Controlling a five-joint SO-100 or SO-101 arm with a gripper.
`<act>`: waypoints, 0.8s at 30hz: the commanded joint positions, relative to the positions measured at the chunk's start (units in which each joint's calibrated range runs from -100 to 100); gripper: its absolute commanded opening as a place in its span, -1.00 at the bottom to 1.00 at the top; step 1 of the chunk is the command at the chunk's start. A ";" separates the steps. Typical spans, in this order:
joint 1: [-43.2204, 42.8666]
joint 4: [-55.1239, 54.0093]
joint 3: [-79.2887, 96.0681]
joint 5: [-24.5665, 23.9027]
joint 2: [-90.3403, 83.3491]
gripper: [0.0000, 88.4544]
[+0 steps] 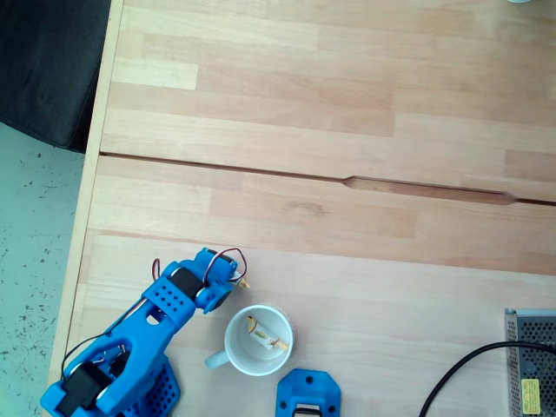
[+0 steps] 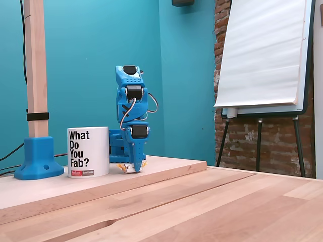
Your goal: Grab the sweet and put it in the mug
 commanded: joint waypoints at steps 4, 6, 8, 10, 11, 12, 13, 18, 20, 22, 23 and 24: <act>0.03 0.27 -2.25 0.15 -0.55 -1.00; 0.03 0.27 -2.52 0.15 -1.15 -1.00; 0.03 0.27 -3.05 0.15 -1.50 -1.00; -0.04 0.19 -4.21 0.15 -1.84 -1.00; -0.11 0.27 -5.55 0.10 -2.36 -1.00; -0.18 0.27 -6.98 -0.10 -3.22 -1.00; -0.18 0.27 -8.58 -0.34 -4.16 -1.00; -0.18 0.36 -15.28 -0.49 -10.62 -1.00; -0.11 0.36 -16.88 -0.49 -13.11 -1.00; -0.11 0.36 -18.04 -0.49 -16.04 -1.00; -0.04 0.36 -18.31 -0.49 -17.68 -1.00; 0.11 0.36 -18.40 -0.49 -19.74 -1.00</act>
